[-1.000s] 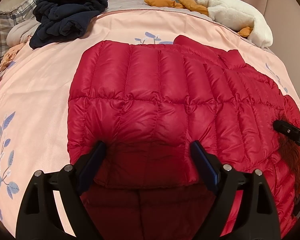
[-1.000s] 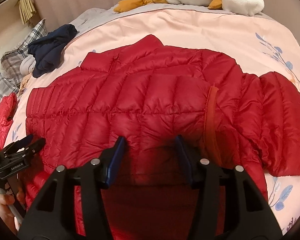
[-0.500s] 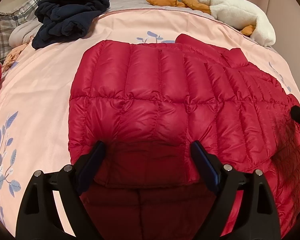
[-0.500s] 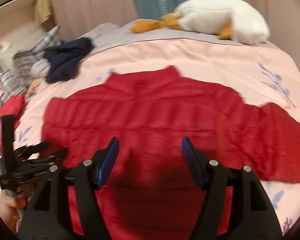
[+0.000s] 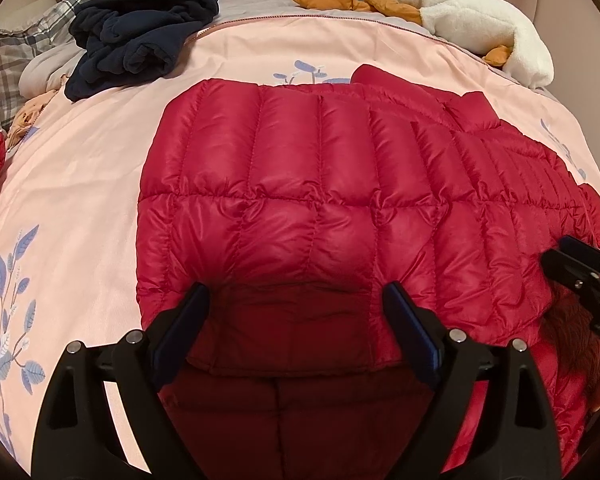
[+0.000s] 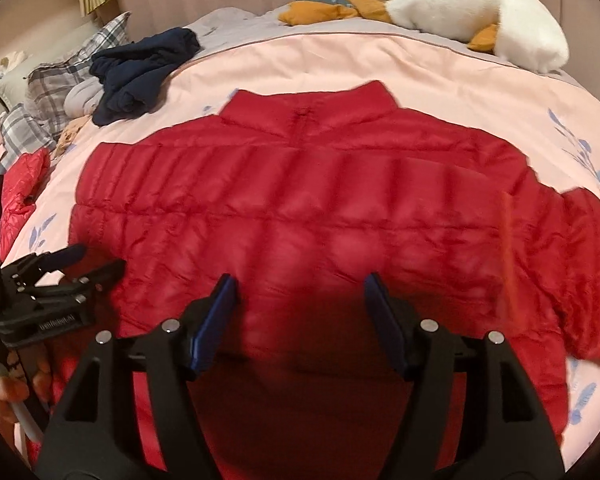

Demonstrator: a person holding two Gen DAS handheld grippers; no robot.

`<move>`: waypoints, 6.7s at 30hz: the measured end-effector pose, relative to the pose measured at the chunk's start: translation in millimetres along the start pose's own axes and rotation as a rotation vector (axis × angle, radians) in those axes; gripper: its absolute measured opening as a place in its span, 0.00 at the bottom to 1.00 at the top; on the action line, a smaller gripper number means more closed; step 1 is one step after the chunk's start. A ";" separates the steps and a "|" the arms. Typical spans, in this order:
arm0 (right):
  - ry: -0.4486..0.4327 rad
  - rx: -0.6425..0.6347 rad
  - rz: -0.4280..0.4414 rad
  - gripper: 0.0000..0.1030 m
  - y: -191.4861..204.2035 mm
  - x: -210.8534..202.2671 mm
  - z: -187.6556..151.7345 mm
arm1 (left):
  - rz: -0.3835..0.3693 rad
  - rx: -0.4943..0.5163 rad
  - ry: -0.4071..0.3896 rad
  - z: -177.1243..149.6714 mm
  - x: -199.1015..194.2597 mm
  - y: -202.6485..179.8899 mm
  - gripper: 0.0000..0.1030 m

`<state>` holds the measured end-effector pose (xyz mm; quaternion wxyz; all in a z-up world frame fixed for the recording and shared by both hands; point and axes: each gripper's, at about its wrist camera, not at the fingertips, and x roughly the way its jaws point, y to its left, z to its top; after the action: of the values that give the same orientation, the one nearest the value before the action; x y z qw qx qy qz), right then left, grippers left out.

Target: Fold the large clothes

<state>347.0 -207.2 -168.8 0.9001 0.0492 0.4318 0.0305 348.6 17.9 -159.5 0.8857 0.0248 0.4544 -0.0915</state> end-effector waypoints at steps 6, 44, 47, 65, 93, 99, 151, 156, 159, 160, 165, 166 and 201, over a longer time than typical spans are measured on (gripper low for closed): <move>-0.020 0.056 -0.038 0.67 -40.6 -23.9 -11.0 | 0.072 -0.005 -0.005 -2.3 -3.6 -4.4 0.99; -0.288 0.952 -0.016 0.88 -362.7 -181.4 -186.6 | -0.091 -0.208 -0.045 -158.2 -169.0 -12.1 0.99; -0.318 0.975 -0.006 0.87 -374.4 -178.9 -184.0 | -0.061 -0.196 -0.034 -162.8 -174.6 -12.4 0.99; -0.336 1.055 -0.147 0.36 -405.6 -144.0 -156.6 | -0.009 -0.321 -0.076 -184.4 -211.2 16.2 0.99; -0.515 0.429 -0.096 0.03 -226.3 -225.7 -38.0 | -0.081 -0.395 -0.087 -206.2 -211.9 46.7 0.99; -0.500 0.292 -0.047 0.03 -168.1 -226.6 -21.9 | -0.104 -0.413 -0.094 -211.5 -214.6 55.1 0.99; -0.117 -0.424 -0.025 0.04 130.9 -74.1 -38.7 | -0.249 -0.438 -0.130 -202.5 -199.3 89.6 0.99; -0.082 -0.455 -0.022 0.06 137.7 -62.0 -44.0 | -0.255 -0.431 -0.132 -196.8 -197.3 88.1 0.99; -0.066 -0.461 -0.018 0.06 139.4 -56.0 -45.9 | -0.257 -0.424 -0.133 -191.9 -195.9 86.0 0.99; -0.062 -0.462 -0.015 0.07 139.8 -54.3 -46.4 | -0.258 -0.421 -0.132 -190.5 -195.3 85.2 0.99; -0.048 -0.468 -0.005 0.08 141.1 -47.6 -47.9 | -0.260 -0.406 -0.135 -182.2 -192.5 80.5 0.99; -0.045 -0.469 -0.003 0.08 141.4 -46.3 -48.0 | -0.261 -0.405 -0.135 -180.4 -191.2 79.5 0.99; -0.025 -0.440 0.132 0.62 131.7 -54.5 -56.5 | -0.346 -0.419 -0.111 -147.0 -173.3 66.9 0.99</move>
<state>267.3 -78.2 -146.7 0.8905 -0.1197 0.3994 0.1820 144.4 126.5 -107.9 0.8663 -0.2420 0.4117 -0.1465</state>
